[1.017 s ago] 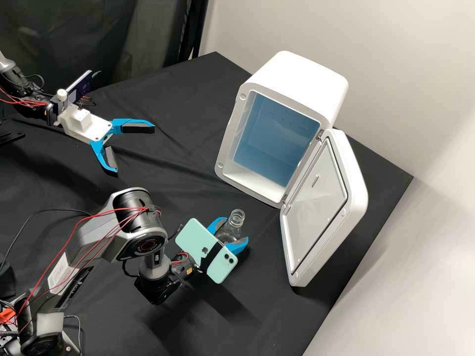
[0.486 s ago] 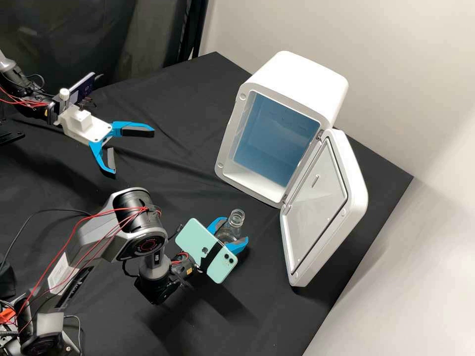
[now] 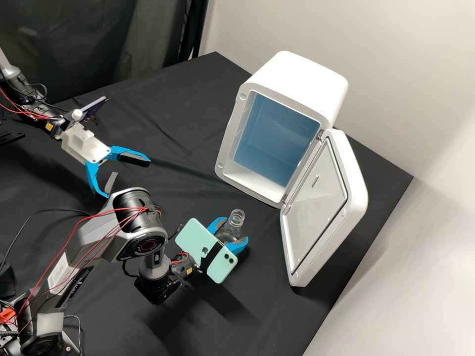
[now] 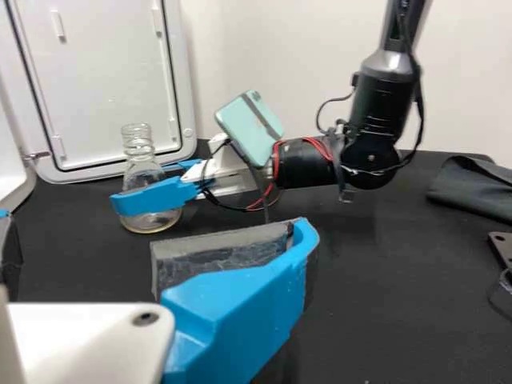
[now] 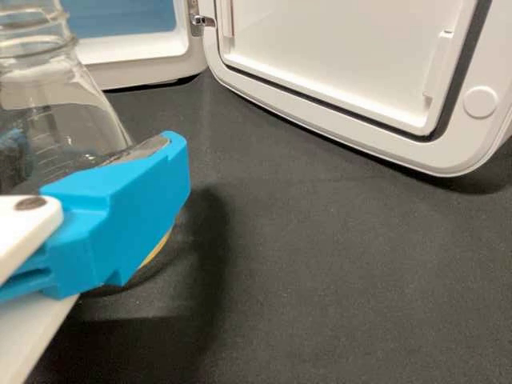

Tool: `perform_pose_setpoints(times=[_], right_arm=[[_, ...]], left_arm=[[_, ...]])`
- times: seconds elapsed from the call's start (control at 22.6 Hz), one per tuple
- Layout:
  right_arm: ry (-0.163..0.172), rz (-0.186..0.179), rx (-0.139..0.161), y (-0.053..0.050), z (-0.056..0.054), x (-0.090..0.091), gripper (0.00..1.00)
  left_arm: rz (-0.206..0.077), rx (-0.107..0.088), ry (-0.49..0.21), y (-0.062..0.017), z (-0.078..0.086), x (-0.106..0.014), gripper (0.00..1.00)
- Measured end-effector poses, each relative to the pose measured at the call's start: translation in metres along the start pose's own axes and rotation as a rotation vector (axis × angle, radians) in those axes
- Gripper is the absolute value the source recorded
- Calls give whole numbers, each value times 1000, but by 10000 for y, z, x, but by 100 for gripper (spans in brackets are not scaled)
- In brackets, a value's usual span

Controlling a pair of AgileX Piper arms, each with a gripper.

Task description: Take the flask out of the incubator

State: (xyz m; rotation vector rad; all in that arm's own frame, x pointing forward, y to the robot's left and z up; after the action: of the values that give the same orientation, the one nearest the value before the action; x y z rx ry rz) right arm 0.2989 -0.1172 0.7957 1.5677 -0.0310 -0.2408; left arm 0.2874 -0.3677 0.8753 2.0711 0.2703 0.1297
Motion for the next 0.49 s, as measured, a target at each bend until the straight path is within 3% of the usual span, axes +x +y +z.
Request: perform_pose_setpoints(times=[0.49], right_arm=[[9,-6,-3,-18,-26,13,0]], left_arm=[[-11,7,-18,-2,62,24,100]])
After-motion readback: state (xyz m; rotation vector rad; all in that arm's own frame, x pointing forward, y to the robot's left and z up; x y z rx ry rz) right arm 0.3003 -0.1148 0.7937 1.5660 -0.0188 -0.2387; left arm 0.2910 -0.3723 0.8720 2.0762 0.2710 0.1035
